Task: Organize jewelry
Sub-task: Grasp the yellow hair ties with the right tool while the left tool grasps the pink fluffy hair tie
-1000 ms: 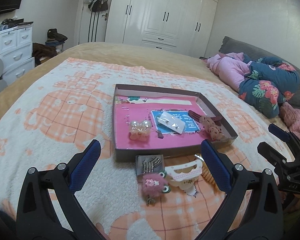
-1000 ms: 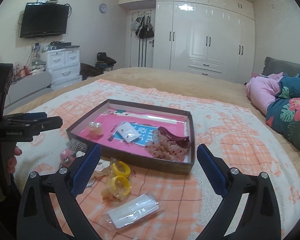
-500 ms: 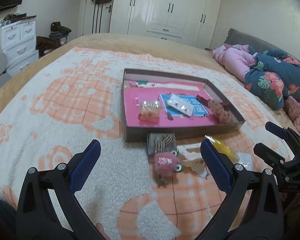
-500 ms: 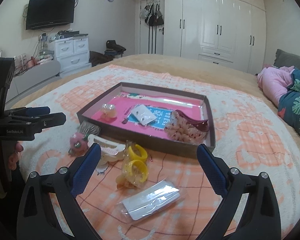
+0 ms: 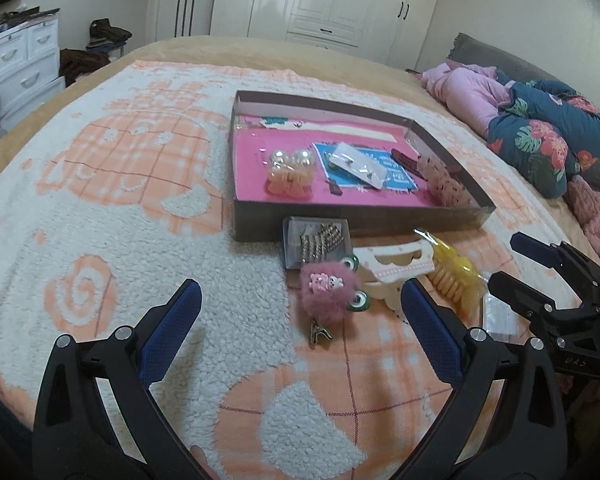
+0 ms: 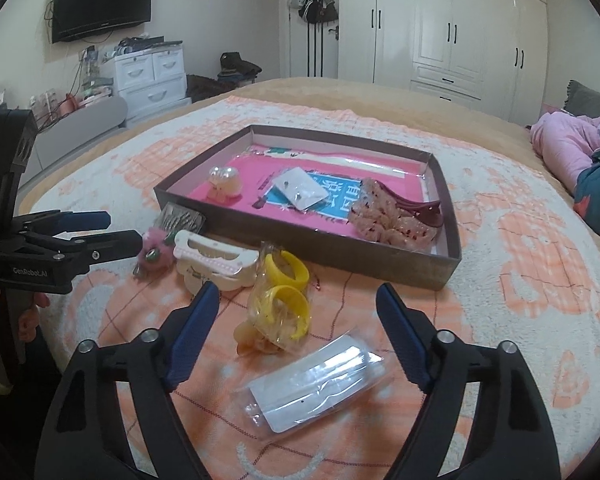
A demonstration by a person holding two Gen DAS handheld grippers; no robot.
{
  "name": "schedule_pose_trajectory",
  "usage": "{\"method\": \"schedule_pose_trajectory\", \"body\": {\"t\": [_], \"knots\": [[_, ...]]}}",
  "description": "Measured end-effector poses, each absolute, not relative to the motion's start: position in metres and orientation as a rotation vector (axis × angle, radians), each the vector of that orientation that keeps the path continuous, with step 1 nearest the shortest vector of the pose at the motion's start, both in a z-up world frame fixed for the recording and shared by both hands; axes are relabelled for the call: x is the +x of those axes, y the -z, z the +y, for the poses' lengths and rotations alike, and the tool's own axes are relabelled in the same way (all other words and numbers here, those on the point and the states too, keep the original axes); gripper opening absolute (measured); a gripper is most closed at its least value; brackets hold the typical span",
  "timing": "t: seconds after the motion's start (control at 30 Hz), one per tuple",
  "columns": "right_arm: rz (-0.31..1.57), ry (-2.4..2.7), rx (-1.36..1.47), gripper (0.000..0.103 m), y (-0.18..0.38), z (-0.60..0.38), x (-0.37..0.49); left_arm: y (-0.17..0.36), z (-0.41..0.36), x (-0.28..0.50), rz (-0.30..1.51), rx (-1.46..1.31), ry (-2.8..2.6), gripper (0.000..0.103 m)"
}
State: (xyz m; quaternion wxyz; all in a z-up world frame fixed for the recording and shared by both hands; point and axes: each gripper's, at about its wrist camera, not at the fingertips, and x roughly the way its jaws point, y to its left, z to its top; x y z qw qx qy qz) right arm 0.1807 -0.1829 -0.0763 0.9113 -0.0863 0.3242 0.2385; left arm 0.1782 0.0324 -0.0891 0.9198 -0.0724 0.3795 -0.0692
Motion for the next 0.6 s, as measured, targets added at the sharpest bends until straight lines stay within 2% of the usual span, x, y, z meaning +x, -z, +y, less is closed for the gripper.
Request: {"method": "schedule_pose_trajectory", "body": {"t": [0.27, 0.37, 0.43, 0.53, 0.6], "knots": [[0.711, -0.504, -0.173, 0.069, 0.086, -0.177, 0.189, 0.099, 0.026, 0.186, 0.815, -0.126, 0.161, 0.089], [0.736, -0.505, -0.163, 0.059, 0.091, -0.175, 0.194, 0.102, 0.024, 0.188, 0.822, -0.122, 0.167, 0.085], [0.75, -0.508, -0.157, 0.046, 0.094, -0.174, 0.197, 0.103, 0.023, 0.189, 0.828, -0.12, 0.177, 0.079], [0.746, -0.506, -0.152, 0.034, 0.093, -0.175, 0.198, 0.104, 0.021, 0.189, 0.831, -0.113, 0.179, 0.075], [0.74, -0.498, -0.149, 0.031, 0.092, -0.177, 0.199, 0.105, 0.02, 0.191, 0.833, -0.112, 0.179, 0.072]]}}
